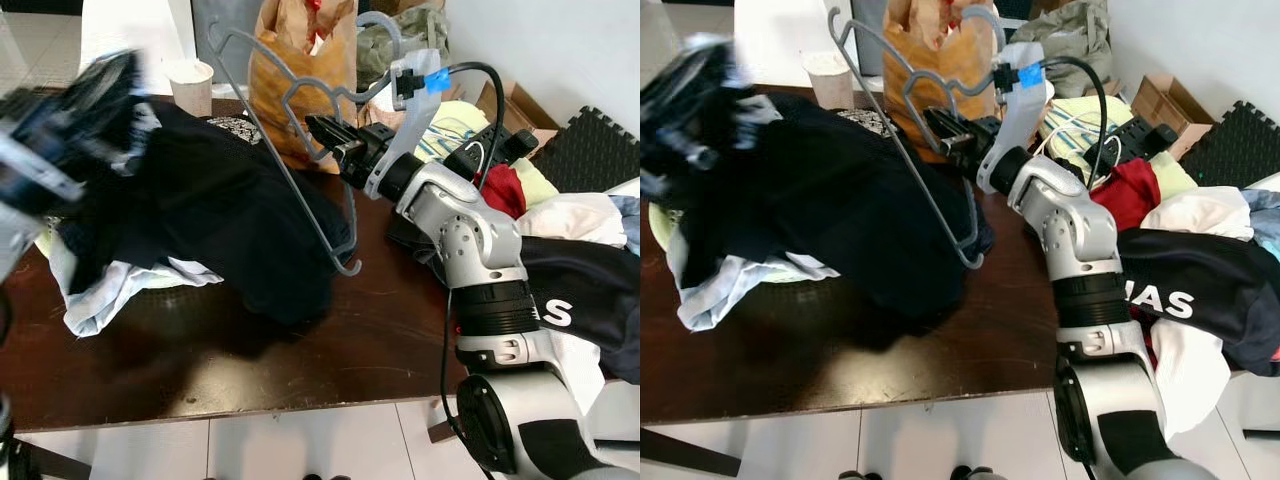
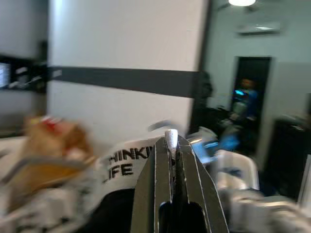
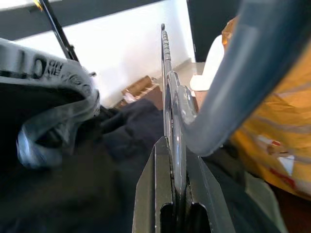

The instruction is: Hang hanger

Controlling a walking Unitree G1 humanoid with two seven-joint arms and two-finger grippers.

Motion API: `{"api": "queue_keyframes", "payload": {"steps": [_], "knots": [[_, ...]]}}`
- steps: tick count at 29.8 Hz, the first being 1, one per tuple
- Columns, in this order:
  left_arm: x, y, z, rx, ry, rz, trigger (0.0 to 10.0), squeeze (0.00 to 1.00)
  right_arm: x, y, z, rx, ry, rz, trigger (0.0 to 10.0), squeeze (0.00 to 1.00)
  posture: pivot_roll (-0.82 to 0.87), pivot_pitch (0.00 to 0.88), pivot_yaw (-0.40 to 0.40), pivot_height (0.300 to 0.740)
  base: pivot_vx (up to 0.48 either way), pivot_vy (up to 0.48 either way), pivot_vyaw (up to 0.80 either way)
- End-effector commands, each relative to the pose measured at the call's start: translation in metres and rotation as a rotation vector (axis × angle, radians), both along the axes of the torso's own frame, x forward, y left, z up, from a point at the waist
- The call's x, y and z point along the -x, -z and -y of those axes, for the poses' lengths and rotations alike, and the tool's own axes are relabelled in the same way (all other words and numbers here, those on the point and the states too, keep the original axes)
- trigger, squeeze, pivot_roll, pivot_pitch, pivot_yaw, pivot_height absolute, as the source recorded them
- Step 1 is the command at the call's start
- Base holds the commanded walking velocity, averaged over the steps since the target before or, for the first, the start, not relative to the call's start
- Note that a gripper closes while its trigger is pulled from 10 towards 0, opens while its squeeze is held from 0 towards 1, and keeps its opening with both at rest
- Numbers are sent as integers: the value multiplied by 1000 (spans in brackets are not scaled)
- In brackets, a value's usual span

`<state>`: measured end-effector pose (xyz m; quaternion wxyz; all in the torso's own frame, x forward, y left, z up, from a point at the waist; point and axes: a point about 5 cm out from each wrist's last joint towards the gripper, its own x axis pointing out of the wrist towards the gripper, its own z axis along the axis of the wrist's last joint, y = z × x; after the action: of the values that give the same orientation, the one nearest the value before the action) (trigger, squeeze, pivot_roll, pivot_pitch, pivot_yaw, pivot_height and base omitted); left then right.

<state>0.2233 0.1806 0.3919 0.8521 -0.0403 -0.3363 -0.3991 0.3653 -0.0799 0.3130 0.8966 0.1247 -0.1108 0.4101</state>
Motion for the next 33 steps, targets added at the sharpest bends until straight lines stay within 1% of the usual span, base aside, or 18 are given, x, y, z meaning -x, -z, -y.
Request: {"api": "queue_keyframes", "payload": {"steps": [1, 3, 4, 5, 6, 7, 8, 10, 11, 14, 16, 18, 21, 24, 27, 29, 32, 33], "knots": [[9, -7, 10, -40, 58, 27, 0, 0, -1, -7, 5, -43, 15, 22, 10000, 0, -4, 149, -75, 740, 0, 0, 0], [9, -7, 10, -40, 58, 27, 0, 0, -1, -7, 5, -43, 15, 22, 10000, 0, -4, 149, -75, 740, 0, 0, 0], [16, -16, 14, -22, 123, 59, 0, 0, -2, -8, 5, -51, 15, 25, 10000, 0, -1, 147, -69, 740, 0, 0, 0], [16, -16, 14, -22, 123, 59, 0, 0, -2, -8, 5, -51, 15, 25, 10000, 0, -1, 147, -69, 740, 0, 0, 0], [25, -26, 16, 29, 200, 93, 0, 0, -2, -10, 6, -58, 20, 29, 10000, 0, -2, 143, -62, 740, 0, 0, 0], [28, -28, 15, 52, 225, 95, 4549, 0, -3, -10, 7, -63, 27, 30, 10000, 0, -2, 141, -57, 740, 0, 0, 0], [30, -29, 15, 63, 232, 91, 10000, 0, -3, -10, 9, -66, 32, 30, 10000, 0, -2, 141, -57, 740, 0, 0, 0], [30, -29, 15, 63, 232, 91, 10000, 0, -3, -10, 9, -66, 32, 30, 10000, 0, -2, 141, -57, 740, 0, 0, 0], [25, -23, 15, 57, 206, 55, 10000, 0, -3, -10, 10, -68, 39, 29, 10000, 0, -4, 137, -54, 740, 0, 0, 0], [2, 7, 21, 38, 136, -113, 10000, 0, -4, -9, 11, -75, 47, 26, 10000, 0, -7, 132, -54, 740, -215, 0, 0], [-2, 18, 25, 45, 140, -162, 10000, 0, -4, -9, 12, -83, 47, 25, 10000, 0, -8, 130, -55, 740, -319, 0, 0], [-2, 18, 25, 45, 140, -162, 10000, 0, -4, -9, 12, -83, 47, 25, 10000, 0, -8, 130, -55, 740, -319, 0, 0], [-6, 29, 33, 42, 149, -210, 10000, 0, -3, -13, 15, -160, 11, 10, 10000, 0, -9, 127, -53, 740, -291, 0, 0], [-7, 30, 35, 42, 152, -225, 10000, 0, -3, -14, 18, -194, -13, 2, 10000, 0, -7, 125, -54, 740, -290, 0, 0], [-10, 36, 39, 34, 158, -253, 10000, 0, -4, -14, 26, -235, -38, -10, 10000, 0, -7, 123, -53, 740, -292, 0, 0], [-9, 40, 48, 41, 186, -266, 10000, 0, -6, -10, 38, -235, -26, -19, 10000, 0, -11, 124, -51, 740, -294, 0, 0], [-9, 41, 52, 45, 194, -267, 10000, 0, -7, -8, 44, -230, -12, -21, 10000, 0, -14, 125, -52, 740, -294, 0, 0], [-10, 43, 55, 47, 196, -273, 10000, 0, -7, -5, 50, -218, -9, -19, 10000, 0, -15, 124, -51, 740, -292, 0, 0]]}}
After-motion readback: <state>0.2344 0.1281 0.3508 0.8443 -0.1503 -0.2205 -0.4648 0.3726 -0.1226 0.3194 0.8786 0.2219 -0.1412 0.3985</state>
